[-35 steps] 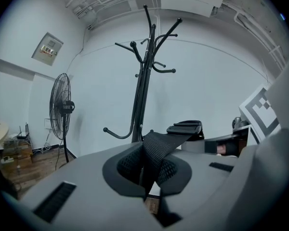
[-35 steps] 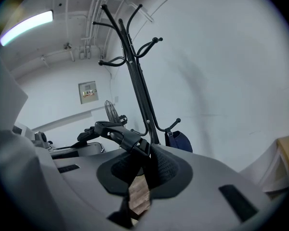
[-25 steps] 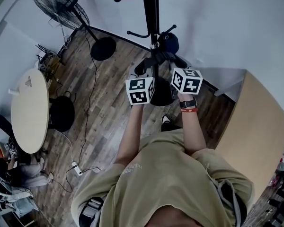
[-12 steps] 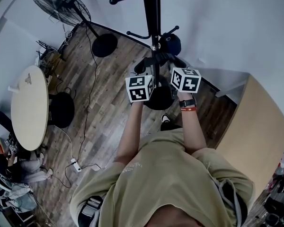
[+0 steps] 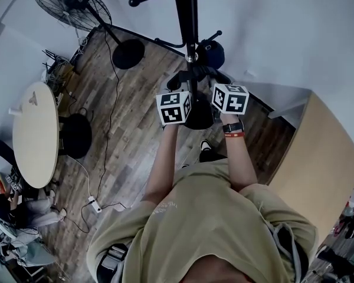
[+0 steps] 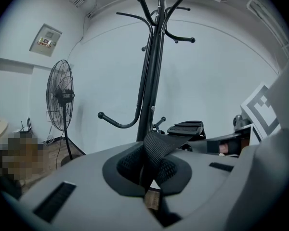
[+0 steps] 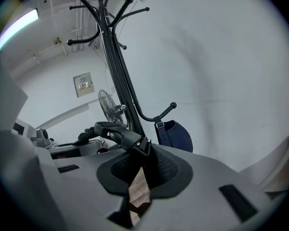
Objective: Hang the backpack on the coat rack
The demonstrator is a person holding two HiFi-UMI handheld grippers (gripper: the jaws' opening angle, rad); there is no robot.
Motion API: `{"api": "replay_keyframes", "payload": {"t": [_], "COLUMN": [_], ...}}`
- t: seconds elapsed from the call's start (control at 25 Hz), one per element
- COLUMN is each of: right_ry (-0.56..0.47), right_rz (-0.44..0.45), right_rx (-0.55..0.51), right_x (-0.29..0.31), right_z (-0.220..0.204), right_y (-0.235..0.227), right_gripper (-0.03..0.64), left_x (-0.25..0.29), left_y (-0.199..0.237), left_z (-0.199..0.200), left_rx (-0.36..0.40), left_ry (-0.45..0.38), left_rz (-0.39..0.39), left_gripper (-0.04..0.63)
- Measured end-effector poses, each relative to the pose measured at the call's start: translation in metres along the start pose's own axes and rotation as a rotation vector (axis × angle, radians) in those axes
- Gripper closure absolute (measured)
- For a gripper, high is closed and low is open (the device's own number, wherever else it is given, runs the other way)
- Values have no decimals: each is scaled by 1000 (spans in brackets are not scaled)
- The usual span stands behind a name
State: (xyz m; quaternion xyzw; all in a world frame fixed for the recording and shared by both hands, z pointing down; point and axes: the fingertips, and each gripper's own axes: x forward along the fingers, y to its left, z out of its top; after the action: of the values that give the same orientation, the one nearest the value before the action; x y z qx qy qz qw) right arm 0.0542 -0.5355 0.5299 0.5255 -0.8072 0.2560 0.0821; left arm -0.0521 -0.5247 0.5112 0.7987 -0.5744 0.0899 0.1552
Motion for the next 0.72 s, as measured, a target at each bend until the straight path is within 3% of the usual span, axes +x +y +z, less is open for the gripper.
{"api": "replay_keyframes", "payload": {"t": [0.72], "right_ry": [59], "right_rz": [-15], "right_rx": [31], "right_x": [19], "right_z": [-19], "right_y": [-27], "right_gripper": [548], "left_x": [32], "left_y": [-6], "left_z": [-23], "left_rx": [-20], "left_ry": [56], "left_rz": [-15], "left_gripper": [571]}}
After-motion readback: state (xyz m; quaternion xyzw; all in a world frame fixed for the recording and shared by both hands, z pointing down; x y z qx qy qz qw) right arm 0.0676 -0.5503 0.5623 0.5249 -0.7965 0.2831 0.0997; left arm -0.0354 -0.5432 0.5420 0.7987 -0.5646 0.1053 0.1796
